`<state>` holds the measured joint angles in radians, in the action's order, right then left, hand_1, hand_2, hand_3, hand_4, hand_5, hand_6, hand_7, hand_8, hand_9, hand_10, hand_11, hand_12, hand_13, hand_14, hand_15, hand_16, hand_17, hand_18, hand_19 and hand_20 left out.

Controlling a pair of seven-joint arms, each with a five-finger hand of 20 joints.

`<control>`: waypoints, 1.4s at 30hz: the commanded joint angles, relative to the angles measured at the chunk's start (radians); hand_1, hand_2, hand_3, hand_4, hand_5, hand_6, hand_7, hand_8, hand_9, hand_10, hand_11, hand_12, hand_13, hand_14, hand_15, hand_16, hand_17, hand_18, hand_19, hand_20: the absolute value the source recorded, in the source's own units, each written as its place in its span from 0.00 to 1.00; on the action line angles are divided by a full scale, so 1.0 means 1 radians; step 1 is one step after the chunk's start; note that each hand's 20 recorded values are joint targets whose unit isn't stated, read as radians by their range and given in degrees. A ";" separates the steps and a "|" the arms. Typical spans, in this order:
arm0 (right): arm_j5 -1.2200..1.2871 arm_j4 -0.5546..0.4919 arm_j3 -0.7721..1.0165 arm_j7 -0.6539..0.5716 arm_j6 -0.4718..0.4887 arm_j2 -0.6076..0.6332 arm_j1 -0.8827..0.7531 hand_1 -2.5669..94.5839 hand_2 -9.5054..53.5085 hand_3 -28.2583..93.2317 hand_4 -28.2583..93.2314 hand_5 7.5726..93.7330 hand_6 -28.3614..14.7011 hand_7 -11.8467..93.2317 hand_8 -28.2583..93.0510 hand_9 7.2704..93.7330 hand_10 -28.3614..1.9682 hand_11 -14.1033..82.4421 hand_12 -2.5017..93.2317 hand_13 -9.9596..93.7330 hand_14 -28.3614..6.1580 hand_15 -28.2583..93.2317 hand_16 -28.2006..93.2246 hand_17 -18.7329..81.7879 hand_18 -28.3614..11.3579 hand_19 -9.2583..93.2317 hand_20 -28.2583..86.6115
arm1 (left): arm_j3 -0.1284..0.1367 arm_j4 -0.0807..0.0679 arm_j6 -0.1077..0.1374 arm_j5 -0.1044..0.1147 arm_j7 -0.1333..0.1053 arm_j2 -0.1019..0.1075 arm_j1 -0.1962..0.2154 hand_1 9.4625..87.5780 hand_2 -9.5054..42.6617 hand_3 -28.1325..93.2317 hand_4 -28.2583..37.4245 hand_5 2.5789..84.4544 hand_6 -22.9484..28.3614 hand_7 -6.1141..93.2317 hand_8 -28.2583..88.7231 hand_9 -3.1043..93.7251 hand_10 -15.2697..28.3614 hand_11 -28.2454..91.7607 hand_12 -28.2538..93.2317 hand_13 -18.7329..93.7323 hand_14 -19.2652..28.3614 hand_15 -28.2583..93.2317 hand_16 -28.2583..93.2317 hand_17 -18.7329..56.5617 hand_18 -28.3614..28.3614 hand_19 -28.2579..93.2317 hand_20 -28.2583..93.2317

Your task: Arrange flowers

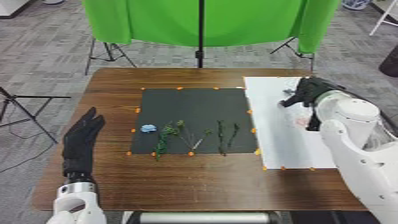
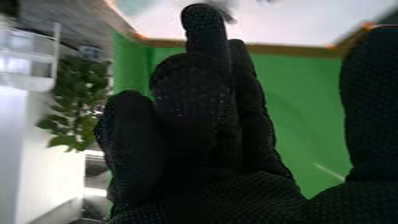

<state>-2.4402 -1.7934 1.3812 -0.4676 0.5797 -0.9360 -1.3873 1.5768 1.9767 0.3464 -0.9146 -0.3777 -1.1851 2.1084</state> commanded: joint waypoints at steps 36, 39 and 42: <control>0.040 0.047 0.039 -0.003 -0.320 -0.058 -0.165 0.97 0.00 0.11 0.50 0.86 0.57 0.28 0.37 1.00 0.64 0.30 0.43 1.00 0.81 0.70 0.51 0.87 0.51 1.00 0.67 | 0.002 0.001 -0.009 -0.003 0.008 -0.015 0.029 0.19 0.07 0.80 0.12 0.51 0.55 0.13 0.20 0.47 0.65 0.37 0.33 0.47 0.71 0.31 0.25 0.34 0.67 0.25 0.38; 0.076 -0.007 0.036 0.001 -0.370 -0.040 -0.105 0.97 0.00 0.13 0.49 0.86 0.57 0.28 0.37 1.00 0.62 0.30 0.43 1.00 0.82 0.70 0.51 0.87 0.52 1.00 0.67 | 0.003 0.002 -0.008 -0.003 0.011 -0.013 0.029 0.19 0.07 0.80 0.12 0.51 0.54 0.13 0.20 0.47 0.65 0.37 0.33 0.47 0.71 0.31 0.25 0.34 0.67 0.25 0.38; 0.112 -0.065 -0.008 0.022 -0.402 -0.019 -0.014 0.97 0.00 0.14 0.49 0.86 0.57 0.28 0.37 1.00 0.61 0.30 0.44 1.00 0.82 0.70 0.51 0.87 0.52 1.00 0.67 | 0.003 0.000 -0.008 0.000 0.010 -0.008 0.027 0.19 0.08 0.80 0.12 0.51 0.54 0.13 0.20 0.47 0.65 0.37 0.33 0.47 0.71 0.31 0.25 0.34 0.67 0.25 0.38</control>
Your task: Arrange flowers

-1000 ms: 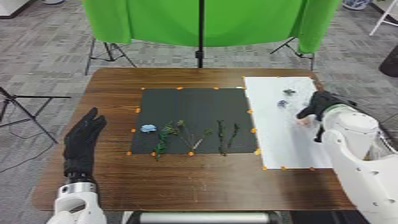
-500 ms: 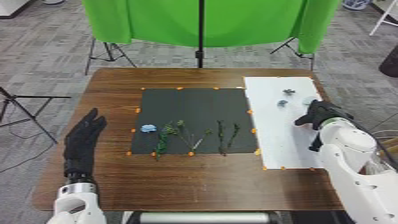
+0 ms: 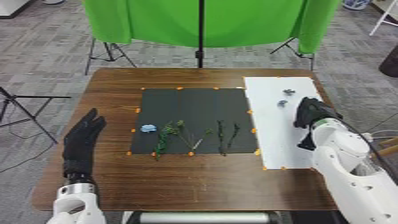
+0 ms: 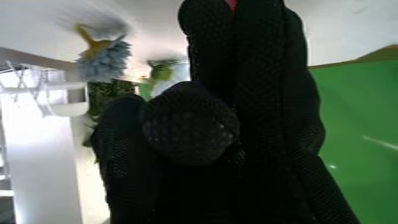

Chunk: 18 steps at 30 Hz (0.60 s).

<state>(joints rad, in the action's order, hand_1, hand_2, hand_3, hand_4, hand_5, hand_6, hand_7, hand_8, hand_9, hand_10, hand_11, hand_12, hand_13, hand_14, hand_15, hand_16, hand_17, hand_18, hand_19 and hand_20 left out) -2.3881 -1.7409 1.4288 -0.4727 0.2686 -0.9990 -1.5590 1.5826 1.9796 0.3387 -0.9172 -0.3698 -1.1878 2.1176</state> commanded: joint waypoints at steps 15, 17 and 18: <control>0.230 0.092 -0.494 0.140 0.089 -0.318 0.524 0.82 0.00 0.47 0.25 0.85 0.58 0.30 0.37 1.00 0.60 0.30 0.44 1.00 0.82 0.70 0.52 0.87 0.53 1.00 0.67 | -0.017 -0.009 0.004 0.008 -0.009 -0.010 0.007 0.19 0.09 0.79 0.12 0.51 0.55 0.13 0.20 0.47 0.65 0.37 0.33 0.47 0.71 0.31 0.25 0.34 0.67 0.25 0.38; 0.185 0.152 -0.508 0.156 0.103 -0.381 0.527 0.82 0.00 0.48 0.24 0.85 0.58 0.30 0.37 1.00 0.60 0.29 0.44 1.00 0.82 0.70 0.52 0.87 0.53 1.00 0.67 | -0.021 -0.014 0.010 0.010 -0.011 -0.011 0.000 0.18 0.10 0.79 0.12 0.51 0.55 0.13 0.20 0.47 0.65 0.37 0.33 0.47 0.71 0.31 0.25 0.34 0.67 0.25 0.38; 0.170 0.180 -0.518 0.167 0.093 -0.405 0.527 0.81 0.00 0.49 0.24 0.84 0.58 0.30 0.37 1.00 0.60 0.29 0.44 1.00 0.82 0.70 0.52 0.87 0.53 1.00 0.67 | -0.021 -0.015 0.011 0.012 -0.014 -0.011 -0.001 0.18 0.10 0.79 0.11 0.51 0.55 0.13 0.20 0.47 0.65 0.37 0.33 0.47 0.71 0.31 0.25 0.34 0.67 0.25 0.38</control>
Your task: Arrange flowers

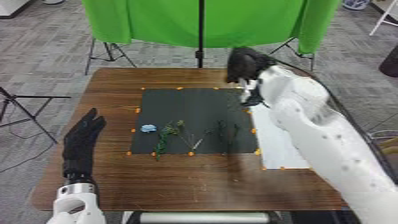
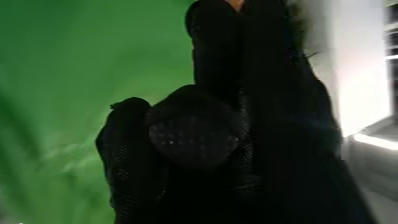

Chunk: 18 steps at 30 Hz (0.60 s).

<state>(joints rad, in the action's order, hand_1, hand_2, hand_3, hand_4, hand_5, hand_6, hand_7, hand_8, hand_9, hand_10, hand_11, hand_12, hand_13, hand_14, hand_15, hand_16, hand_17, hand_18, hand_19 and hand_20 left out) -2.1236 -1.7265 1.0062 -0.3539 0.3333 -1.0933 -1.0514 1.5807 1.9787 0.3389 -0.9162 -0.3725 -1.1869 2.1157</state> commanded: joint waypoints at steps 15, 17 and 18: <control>-0.364 0.352 -0.102 0.155 0.078 -0.512 -0.017 0.78 0.00 0.54 0.19 0.82 0.60 0.32 0.35 0.99 0.63 0.28 0.43 1.00 0.82 0.70 0.53 0.87 0.53 1.00 0.67 | -0.049 -0.034 0.025 0.026 -0.056 0.003 -0.032 0.17 0.07 0.80 0.10 0.48 0.54 0.13 0.20 0.46 0.64 0.36 0.33 0.46 0.70 0.31 0.25 0.34 0.67 0.25 0.38; -0.384 0.367 -0.099 0.160 0.081 -0.527 -0.017 0.77 0.00 0.56 0.18 0.81 0.61 0.32 0.35 0.99 0.64 0.28 0.43 1.00 0.81 0.69 0.54 0.86 0.53 1.00 0.67 | -0.050 -0.035 0.024 0.025 -0.057 0.005 -0.035 0.17 0.06 0.80 0.10 0.48 0.54 0.13 0.20 0.46 0.64 0.36 0.32 0.46 0.70 0.31 0.25 0.34 0.67 0.25 0.38; -0.404 0.373 -0.097 0.165 0.075 -0.533 -0.017 0.76 0.00 0.56 0.18 0.81 0.61 0.32 0.34 0.98 0.64 0.27 0.43 0.99 0.81 0.69 0.54 0.86 0.53 1.00 0.67 | -0.051 -0.036 0.024 0.024 -0.055 0.007 -0.038 0.17 0.06 0.80 0.10 0.48 0.54 0.13 0.20 0.46 0.64 0.36 0.33 0.46 0.70 0.31 0.25 0.34 0.67 0.25 0.38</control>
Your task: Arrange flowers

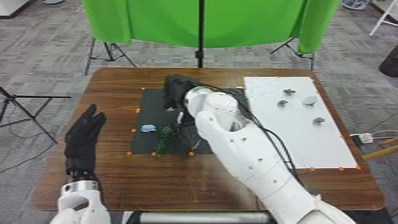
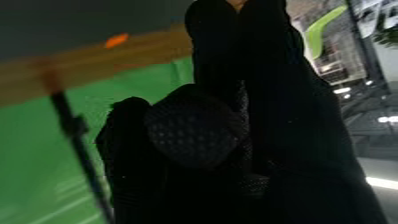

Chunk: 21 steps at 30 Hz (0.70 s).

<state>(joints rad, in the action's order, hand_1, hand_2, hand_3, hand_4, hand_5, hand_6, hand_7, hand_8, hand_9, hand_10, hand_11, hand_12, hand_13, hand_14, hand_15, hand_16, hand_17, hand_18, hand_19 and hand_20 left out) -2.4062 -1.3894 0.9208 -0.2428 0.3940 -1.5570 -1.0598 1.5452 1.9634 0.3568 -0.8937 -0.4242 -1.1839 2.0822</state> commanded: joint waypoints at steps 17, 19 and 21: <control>-0.233 0.076 0.039 0.050 0.032 -0.056 -0.006 0.70 0.00 0.57 0.17 0.75 0.62 0.27 0.32 0.95 0.64 0.26 0.42 0.98 0.80 0.70 0.53 0.86 0.52 1.00 0.67 | -0.005 -0.015 -0.011 -0.003 0.013 0.006 0.005 0.18 0.05 0.80 0.11 0.48 0.54 0.13 0.19 0.46 0.64 0.36 0.33 0.46 0.70 0.31 0.25 0.34 0.67 0.25 0.39; -0.191 0.065 0.044 0.029 0.048 -0.043 0.007 0.69 0.00 0.57 0.17 0.75 0.63 0.27 0.31 0.95 0.64 0.26 0.42 0.98 0.80 0.70 0.53 0.86 0.51 1.00 0.67 | -0.003 -0.013 -0.013 -0.002 0.015 0.005 0.010 0.18 0.05 0.80 0.11 0.48 0.54 0.13 0.19 0.46 0.64 0.36 0.33 0.46 0.70 0.31 0.25 0.34 0.67 0.25 0.39; -0.123 0.037 0.042 -0.004 0.048 -0.013 0.021 0.68 0.00 0.56 0.18 0.73 0.62 0.27 0.31 0.94 0.63 0.28 0.40 0.98 0.80 0.70 0.53 0.86 0.51 1.00 0.67 | 0.000 -0.011 -0.016 -0.007 0.016 0.004 0.012 0.18 0.05 0.80 0.11 0.48 0.54 0.13 0.20 0.46 0.64 0.36 0.33 0.46 0.70 0.31 0.25 0.34 0.67 0.25 0.39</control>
<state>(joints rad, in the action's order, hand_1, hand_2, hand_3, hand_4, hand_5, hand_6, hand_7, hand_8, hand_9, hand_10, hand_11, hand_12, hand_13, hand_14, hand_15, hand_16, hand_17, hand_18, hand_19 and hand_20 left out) -2.6250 -1.3147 0.9580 -0.1854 0.4332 -1.6264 -1.0789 1.5396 1.9572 0.3535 -0.8946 -0.4219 -1.1767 2.0713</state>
